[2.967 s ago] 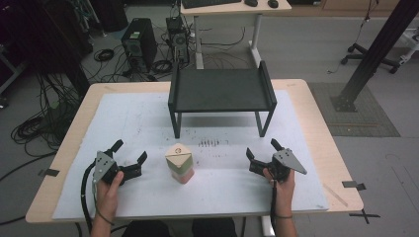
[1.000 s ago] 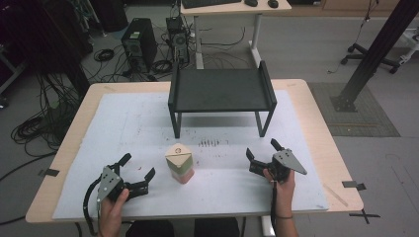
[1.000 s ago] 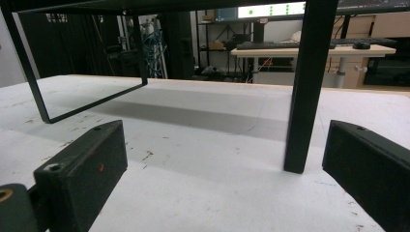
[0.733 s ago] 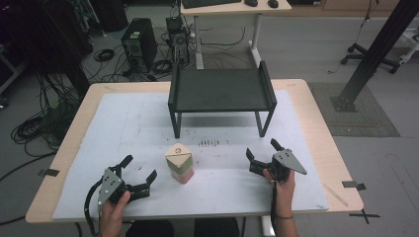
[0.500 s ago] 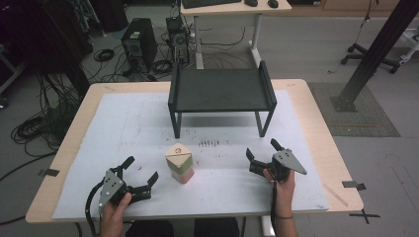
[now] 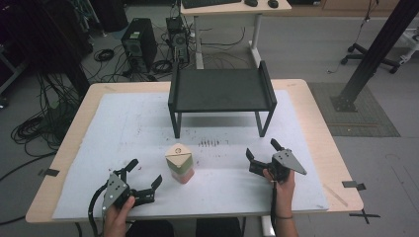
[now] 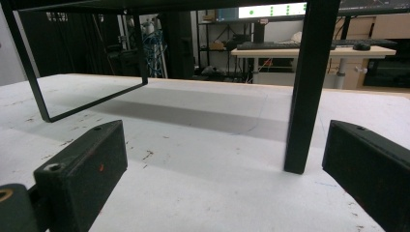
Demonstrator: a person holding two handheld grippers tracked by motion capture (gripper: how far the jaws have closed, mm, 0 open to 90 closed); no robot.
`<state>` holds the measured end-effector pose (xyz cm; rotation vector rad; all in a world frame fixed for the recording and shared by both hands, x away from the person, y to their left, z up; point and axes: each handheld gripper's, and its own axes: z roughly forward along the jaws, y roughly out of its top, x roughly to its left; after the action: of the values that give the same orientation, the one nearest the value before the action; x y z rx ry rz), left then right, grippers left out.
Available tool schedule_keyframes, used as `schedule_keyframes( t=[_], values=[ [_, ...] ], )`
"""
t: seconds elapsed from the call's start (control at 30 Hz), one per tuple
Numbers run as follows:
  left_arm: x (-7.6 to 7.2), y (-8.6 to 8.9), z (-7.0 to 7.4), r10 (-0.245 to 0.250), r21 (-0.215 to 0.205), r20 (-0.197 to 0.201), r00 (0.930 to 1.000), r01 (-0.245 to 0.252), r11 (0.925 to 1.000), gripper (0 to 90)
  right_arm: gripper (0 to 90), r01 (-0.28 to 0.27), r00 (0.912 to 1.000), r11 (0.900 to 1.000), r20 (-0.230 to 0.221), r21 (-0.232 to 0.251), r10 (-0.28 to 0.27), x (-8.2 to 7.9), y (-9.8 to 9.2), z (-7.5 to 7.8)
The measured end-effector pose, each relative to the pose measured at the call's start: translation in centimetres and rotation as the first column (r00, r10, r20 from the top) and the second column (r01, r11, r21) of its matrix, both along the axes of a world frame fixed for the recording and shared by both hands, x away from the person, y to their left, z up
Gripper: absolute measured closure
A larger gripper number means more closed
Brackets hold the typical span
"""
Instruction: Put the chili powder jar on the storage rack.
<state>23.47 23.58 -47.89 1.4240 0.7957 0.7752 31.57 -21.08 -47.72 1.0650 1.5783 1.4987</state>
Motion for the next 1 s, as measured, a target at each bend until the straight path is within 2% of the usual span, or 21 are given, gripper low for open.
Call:
schedule_keyframes(
  t=[1.0],
  values=[
    [-1.0, -3.0, 0.0, -0.056, 0.005, -0.008, 0.9984, 0.056, 0.9984, 0.2, 2.1, -0.003, 1.0000, 1.000, 0.005, -0.002, 0.003, 0.0, 0.0, 0.0]
  ],
)
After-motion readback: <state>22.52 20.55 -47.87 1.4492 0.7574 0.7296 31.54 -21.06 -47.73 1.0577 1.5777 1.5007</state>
